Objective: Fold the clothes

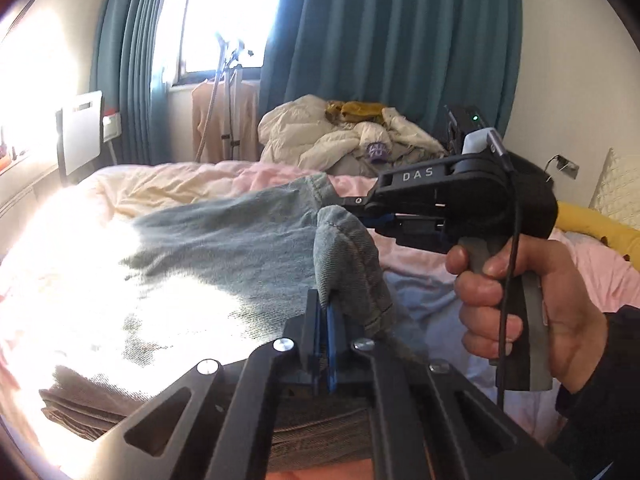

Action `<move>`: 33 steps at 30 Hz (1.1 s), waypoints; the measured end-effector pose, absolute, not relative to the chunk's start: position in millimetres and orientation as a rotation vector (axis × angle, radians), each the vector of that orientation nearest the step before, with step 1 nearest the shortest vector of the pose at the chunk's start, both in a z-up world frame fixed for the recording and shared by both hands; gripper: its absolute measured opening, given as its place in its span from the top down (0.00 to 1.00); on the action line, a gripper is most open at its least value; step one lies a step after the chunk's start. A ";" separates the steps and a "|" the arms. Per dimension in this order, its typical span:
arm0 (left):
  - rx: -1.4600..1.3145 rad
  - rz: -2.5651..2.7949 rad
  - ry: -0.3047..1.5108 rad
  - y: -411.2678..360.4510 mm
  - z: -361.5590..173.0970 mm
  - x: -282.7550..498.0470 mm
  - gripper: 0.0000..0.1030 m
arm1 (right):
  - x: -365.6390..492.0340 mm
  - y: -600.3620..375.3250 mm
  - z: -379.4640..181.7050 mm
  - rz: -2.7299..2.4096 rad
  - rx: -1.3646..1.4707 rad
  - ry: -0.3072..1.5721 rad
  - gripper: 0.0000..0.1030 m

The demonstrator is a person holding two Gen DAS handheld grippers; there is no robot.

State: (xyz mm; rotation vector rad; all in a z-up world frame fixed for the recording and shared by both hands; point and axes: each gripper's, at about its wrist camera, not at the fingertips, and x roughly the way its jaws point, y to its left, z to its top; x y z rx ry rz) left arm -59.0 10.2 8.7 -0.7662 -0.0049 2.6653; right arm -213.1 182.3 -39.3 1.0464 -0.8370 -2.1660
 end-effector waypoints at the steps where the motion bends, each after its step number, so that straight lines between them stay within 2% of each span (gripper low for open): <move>1: -0.749 2.655 -0.007 10.0 11.7 -55.5 0.98 | -208.8 186.6 -31.0 -2.175 1.029 -0.844 0.93; 6: -0.826 2.577 -0.046 19.1 3.5 -51.7 0.98 | -193.6 196.8 -19.6 -2.272 1.069 -0.783 0.95; 13: -0.998 2.527 0.076 50.6 -26.4 -62.4 0.98 | -198.6 223.1 -67.7 -2.307 1.225 -0.858 0.98; 16: -1.060 2.516 0.053 48.6 -36.3 -72.2 0.98 | -204.3 212.0 -88.7 -2.292 1.294 -0.808 0.98; 21: -1.086 2.498 0.019 41.8 -27.8 -68.4 0.95 | -207.6 203.1 -104.7 -2.278 1.323 -0.784 0.98; 25: -1.056 2.469 -0.043 20.8 -1.5 -47.6 0.91 | -204.6 208.0 -103.4 -2.259 1.306 -0.811 0.96; 29: -1.000 2.510 -0.165 -22.1 34.4 -35.6 0.81 | -196.2 207.3 -98.8 -2.261 1.304 -0.780 0.95; 31: -0.999 2.529 -0.297 -57.6 48.1 -41.6 0.64 | -190.7 203.1 -95.1 -2.282 1.310 -0.723 0.94; 32: -1.006 2.547 -0.350 -75.7 53.0 -45.8 0.47 | -188.3 200.7 -94.1 -2.289 1.315 -0.697 0.94; 33: -1.018 2.573 -0.389 -93.6 56.5 -50.3 0.35 | -185.9 199.7 -93.3 -2.296 1.317 -0.681 0.94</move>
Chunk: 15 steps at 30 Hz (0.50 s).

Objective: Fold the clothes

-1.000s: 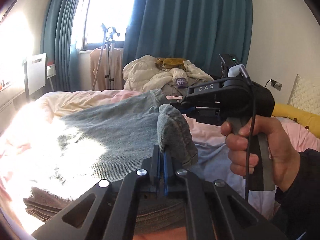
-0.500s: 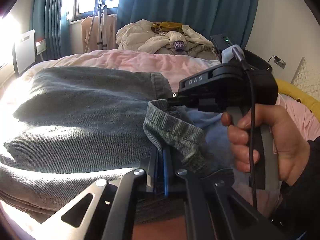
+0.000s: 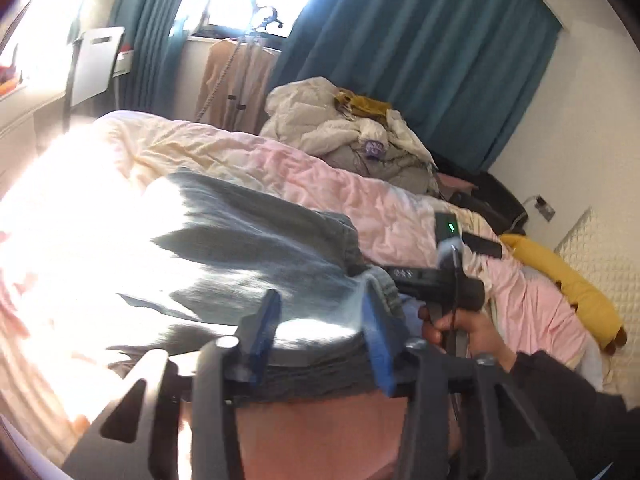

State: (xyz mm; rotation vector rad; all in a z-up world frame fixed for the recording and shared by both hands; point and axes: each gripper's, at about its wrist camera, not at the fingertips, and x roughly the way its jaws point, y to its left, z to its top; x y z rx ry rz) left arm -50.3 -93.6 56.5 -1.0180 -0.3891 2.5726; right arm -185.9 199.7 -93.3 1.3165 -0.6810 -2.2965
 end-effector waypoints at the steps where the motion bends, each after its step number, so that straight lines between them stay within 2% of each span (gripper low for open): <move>1: -1.030 2.598 -0.427 -111.6 58.9 -55.1 0.33 | -184.0 199.6 -92.6 -2.301 1.316 -0.672 0.94; 4: -1.123 2.613 -0.592 -158.9 45.0 -80.3 0.31 | -180.3 200.0 -91.4 -2.308 1.315 -0.659 0.94; 9: -1.298 2.447 -0.960 -199.0 -14.1 -133.5 0.31 | -180.4 204.5 -93.5 -2.291 1.311 -0.681 0.94; 15: -1.426 2.316 -0.984 -195.5 -62.9 -166.6 0.31 | -182.1 210.9 -98.6 -2.251 1.310 -0.744 0.94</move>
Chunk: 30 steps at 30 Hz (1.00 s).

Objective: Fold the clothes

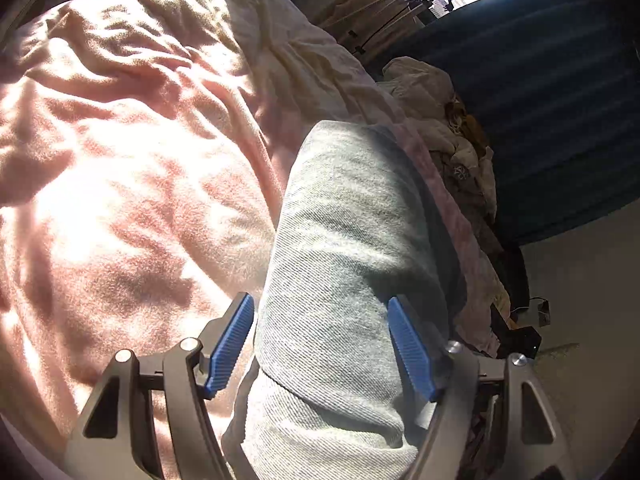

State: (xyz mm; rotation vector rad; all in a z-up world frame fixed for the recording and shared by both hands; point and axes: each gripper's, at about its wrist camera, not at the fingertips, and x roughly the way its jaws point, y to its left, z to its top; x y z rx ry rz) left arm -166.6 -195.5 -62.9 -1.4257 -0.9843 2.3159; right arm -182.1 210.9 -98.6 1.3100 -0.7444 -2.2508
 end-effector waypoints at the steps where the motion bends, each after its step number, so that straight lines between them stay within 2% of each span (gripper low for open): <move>1: -1.431 2.300 -0.968 -192.7 -66.9 -169.1 0.31 | -183.6 211.6 -100.3 -2.242 1.312 -0.758 0.94; 6: -1.424 2.290 -0.958 -189.6 -72.2 -172.0 0.31 | -186.1 221.6 -99.7 -2.187 1.293 -0.838 0.90; 9: -1.427 2.314 -0.928 -184.1 -71.0 -171.4 0.31 | -181.7 241.9 -93.3 -2.203 1.284 -0.947 0.90; 10: -1.427 2.324 -0.916 -182.1 -70.2 -171.0 0.31 | -179.4 248.6 -92.5 -2.213 1.287 -0.973 0.87; 12: -1.428 2.340 -0.890 -177.9 -68.8 -170.4 0.31 | -176.0 256.5 -95.4 -2.219 1.305 -1.011 0.69; 13: -1.428 2.348 -0.876 -175.9 -68.2 -170.1 0.31 | -174.3 260.5 -96.9 -2.222 1.314 -1.030 0.52; 14: -1.428 2.356 -0.859 -173.8 -67.7 -169.8 0.31 | -172.8 263.9 -98.7 -2.219 1.322 -1.051 0.41; 17: -1.427 2.372 -0.837 -167.3 -67.4 -170.0 0.31 | -173.9 262.8 -109.3 -2.122 1.346 -1.130 0.29; 22: -1.429 2.386 -0.824 -161.1 -68.1 -171.8 0.31 | -178.9 239.5 -113.1 -2.045 1.345 -1.062 0.25; 26: -1.431 2.391 -0.816 -155.4 -68.1 -170.7 0.31 | -184.9 220.4 -111.5 -2.093 1.370 -0.912 0.23; 30: -1.433 2.399 -0.801 -150.3 -67.9 -171.6 0.31 | -185.9 211.0 -102.9 -2.068 1.333 -0.885 0.20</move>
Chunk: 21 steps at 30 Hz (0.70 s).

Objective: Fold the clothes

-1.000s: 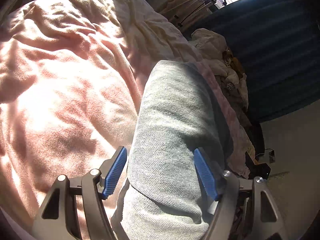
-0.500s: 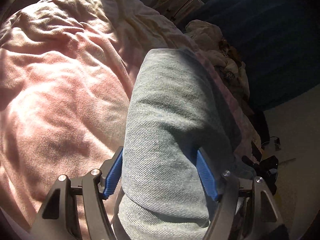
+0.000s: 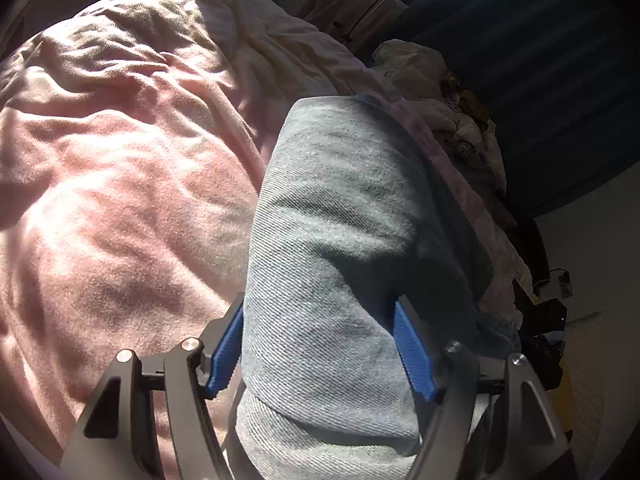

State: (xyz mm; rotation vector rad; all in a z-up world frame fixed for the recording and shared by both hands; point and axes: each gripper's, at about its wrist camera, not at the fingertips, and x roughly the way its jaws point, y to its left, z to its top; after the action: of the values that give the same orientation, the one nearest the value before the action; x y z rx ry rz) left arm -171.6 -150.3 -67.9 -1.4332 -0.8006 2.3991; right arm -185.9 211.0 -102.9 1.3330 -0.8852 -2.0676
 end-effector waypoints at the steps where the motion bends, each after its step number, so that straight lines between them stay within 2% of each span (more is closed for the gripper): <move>1: -1.436 2.401 -0.789 -148.7 -67.9 -172.2 0.31 | -185.5 209.4 -97.3 -2.050 1.303 -0.894 0.20; 6: -1.449 2.417 -0.734 -139.9 -66.5 -174.7 0.32 | -187.7 197.6 -87.5 -2.042 1.275 -0.864 0.15; 12: -1.457 2.468 -0.629 -124.9 -62.1 -175.9 0.33 | -202.0 178.7 -107.6 -2.052 1.365 -0.777 0.14; 18: -1.466 2.502 -0.576 -114.5 -60.7 -177.9 0.34 | -200.4 171.8 -88.9 -2.043 1.336 -0.779 0.14; 21: -1.473 2.512 -0.555 -110.2 -61.7 -180.0 0.35 | -201.4 158.7 -91.5 -2.088 1.380 -0.681 0.17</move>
State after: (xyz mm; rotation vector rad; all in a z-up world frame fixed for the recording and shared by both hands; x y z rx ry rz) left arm -180.0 -110.2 -61.7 -1.4725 -0.5554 2.5123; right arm -201.4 158.7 -91.5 1.3801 -0.6805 -2.0879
